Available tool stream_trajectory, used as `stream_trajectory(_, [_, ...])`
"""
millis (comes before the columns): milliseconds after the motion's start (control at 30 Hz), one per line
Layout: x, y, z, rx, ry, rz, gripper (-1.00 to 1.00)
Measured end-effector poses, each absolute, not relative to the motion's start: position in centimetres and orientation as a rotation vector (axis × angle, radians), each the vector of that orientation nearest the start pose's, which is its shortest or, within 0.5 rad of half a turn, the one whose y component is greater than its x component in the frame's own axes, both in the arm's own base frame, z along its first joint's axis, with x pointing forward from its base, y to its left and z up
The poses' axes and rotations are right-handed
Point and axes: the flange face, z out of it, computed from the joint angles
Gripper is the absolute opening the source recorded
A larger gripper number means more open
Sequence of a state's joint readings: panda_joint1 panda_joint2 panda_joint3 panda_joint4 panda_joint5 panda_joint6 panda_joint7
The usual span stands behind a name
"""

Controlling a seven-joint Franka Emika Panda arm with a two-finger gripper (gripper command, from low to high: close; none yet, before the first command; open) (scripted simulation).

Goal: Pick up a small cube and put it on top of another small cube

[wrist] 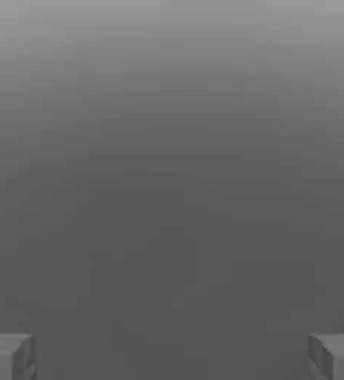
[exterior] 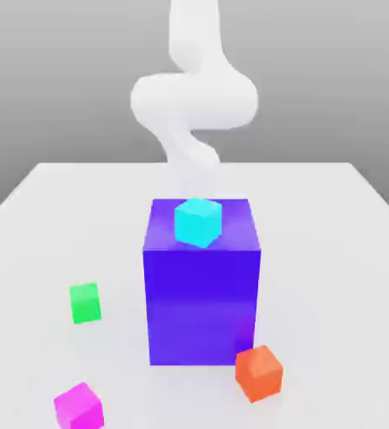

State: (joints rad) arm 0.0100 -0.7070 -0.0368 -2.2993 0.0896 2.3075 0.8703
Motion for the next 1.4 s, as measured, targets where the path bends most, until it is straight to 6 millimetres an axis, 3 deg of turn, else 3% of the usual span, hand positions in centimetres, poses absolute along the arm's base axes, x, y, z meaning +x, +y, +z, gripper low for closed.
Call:
stream_trajectory(267, [46.7,-4.2,55.0,-2.011,1.697,-0.257,0.00])
stream_trajectory(533, [51.1,-6.1,41.2,-1.590,2.229,0.148,0.00])
stream_trajectory(733, [51.7,-8.1,31.8,-1.183,2.616,0.301,0.00])
stream_trajectory(900, [50.9,-10.2,25.5,-0.788,2.890,0.305,0.00])
stream_trajectory(1033, [49.9,-12.4,21.9,-0.436,3.050,0.224,0.00])
stream_trajectory(1200, [48.6,-15.3,19.3,0.004,3.138,0.038,0.00])
stream_trajectory(1333, [48.6,-15.8,14.9,0.073,3.138,-0.002,0.00])
stream_trajectory(1367, [48.5,-15.8,13.6,0.077,3.139,-0.001,-1.00])
stream_trajectory(1400, [48.5,-15.8,13.6,0.077,3.139,-0.001,-1.00])
